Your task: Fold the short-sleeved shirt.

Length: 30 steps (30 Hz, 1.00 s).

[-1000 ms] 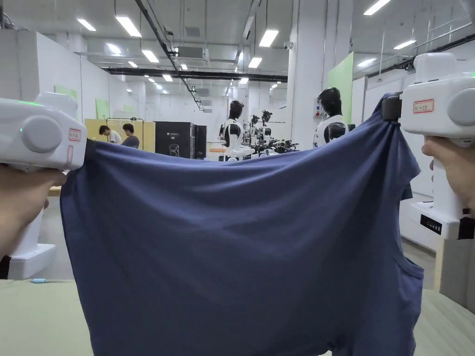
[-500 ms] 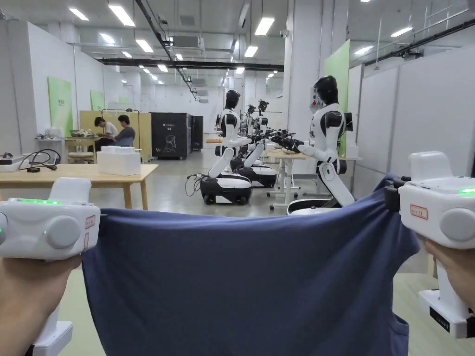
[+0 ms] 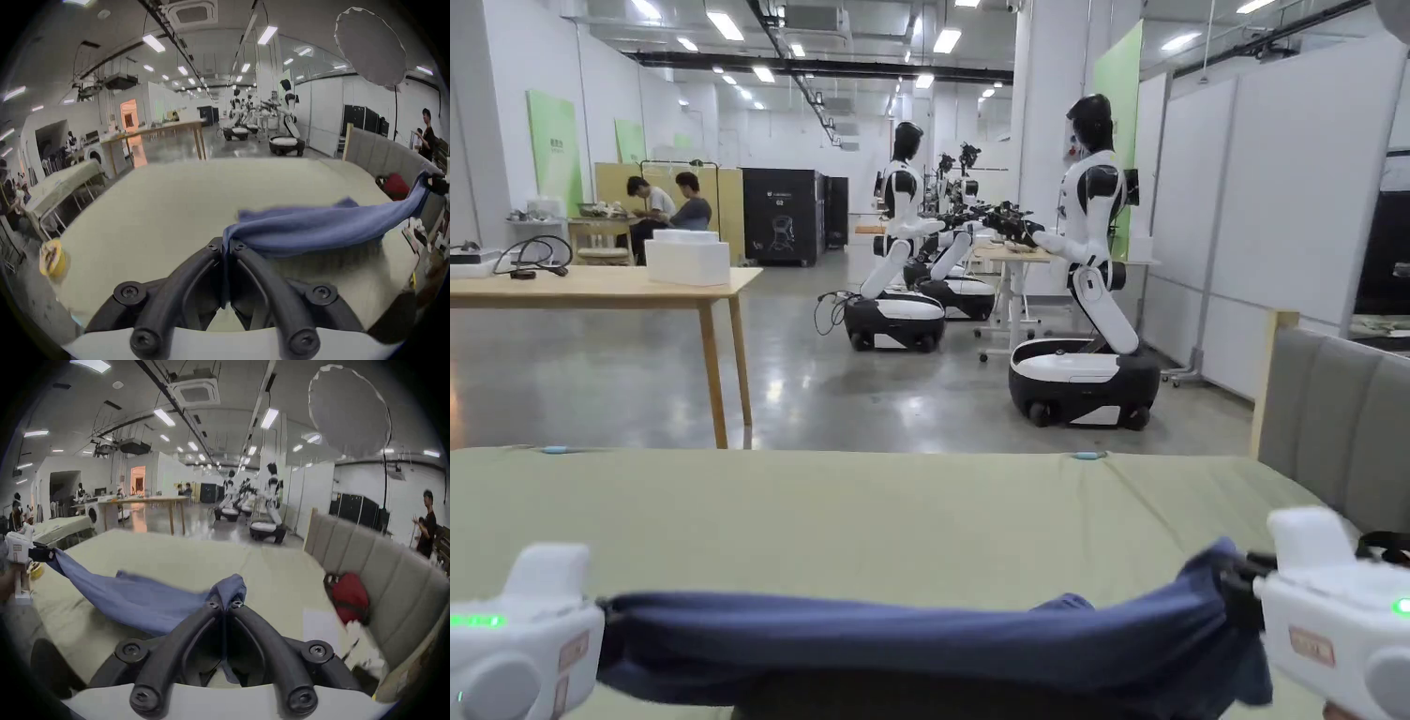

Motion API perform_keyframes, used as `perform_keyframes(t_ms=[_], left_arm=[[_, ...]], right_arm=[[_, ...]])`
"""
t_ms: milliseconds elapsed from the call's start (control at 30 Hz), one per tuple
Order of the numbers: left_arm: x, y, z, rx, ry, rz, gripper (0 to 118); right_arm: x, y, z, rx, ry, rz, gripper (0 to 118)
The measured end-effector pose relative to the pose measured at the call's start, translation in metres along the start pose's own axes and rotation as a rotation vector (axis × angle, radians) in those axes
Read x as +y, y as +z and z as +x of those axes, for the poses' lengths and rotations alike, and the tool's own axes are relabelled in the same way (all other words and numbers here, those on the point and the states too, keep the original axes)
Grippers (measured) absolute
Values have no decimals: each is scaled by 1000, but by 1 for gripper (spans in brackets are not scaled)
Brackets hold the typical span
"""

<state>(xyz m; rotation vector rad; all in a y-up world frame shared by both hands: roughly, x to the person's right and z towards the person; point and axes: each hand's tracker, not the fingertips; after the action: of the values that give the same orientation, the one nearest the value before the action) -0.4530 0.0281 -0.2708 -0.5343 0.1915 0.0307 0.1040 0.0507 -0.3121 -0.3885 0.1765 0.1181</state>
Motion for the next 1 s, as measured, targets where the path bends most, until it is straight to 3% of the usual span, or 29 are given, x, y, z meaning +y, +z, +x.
perform_keyframes(t_ms=[200, 300, 367, 400, 433, 467, 500, 533, 600, 700, 733, 767, 800, 833, 867, 900, 933, 1000], left_arm=[[-119, -8, -14, 7, -57, -221, 2], [-144, -7, -21, -3, -48, -238, 2], [-145, -10, -31, -8, -14, -219, 10], [-141, -5, -32, 5, -14, -199, 40], [-137, 1, -33, 18, -14, -183, 80], [-132, 5, -33, 8, -16, -162, 111], [-125, 21, -29, -18, -33, -73, 118], [-117, 37, -24, -38, -43, 2, 117], [-107, 61, -11, -25, -80, 82, 117], [-102, 78, 2, -7, -111, 194, 117], [-105, 84, 9, 8, -112, 193, 116], [-106, 85, 10, 6, -106, 197, 109], [-107, 85, 9, -5, -93, 200, 71], [-107, 84, 7, -50, -63, 193, 15], [-110, 85, 10, -59, -43, 181, 0], [-113, 80, 4, -17, 6, 140, 0], [-116, 80, -2, -33, -47, 148, 0], [-123, 81, -17, -24, -28, 65, 0]], right_arm=[[-136, -6, -21, 13, -15, -256, 3], [-163, -2, -25, 1, -47, -265, 3], [-164, 2, -24, -9, -78, -257, 4], [-159, 8, -25, -22, -73, -226, 12], [-150, 15, -26, -35, -72, -199, 35], [-142, 21, -29, -40, -70, -183, 68], [-130, 32, -32, -7, -60, -131, 104], [-119, 44, -36, 25, -47, -44, 110], [-98, 62, -47, 35, -1, 54, 110], [-82, 76, -63, -28, 39, 170, 110], [-80, 79, -66, -11, 42, 191, 106], [-80, 80, -69, 6, 38, 210, 84], [-81, 81, -71, -1, 31, 222, 8], [-80, 76, -75, -10, 30, 206, 0], [-83, 75, -74, -61, 13, 181, 0], [-83, 74, -70, -30, 33, 191, 0], [-83, 72, -69, 18, 36, 161, 0], [-86, 74, -67, 1, 41, 160, 0]])
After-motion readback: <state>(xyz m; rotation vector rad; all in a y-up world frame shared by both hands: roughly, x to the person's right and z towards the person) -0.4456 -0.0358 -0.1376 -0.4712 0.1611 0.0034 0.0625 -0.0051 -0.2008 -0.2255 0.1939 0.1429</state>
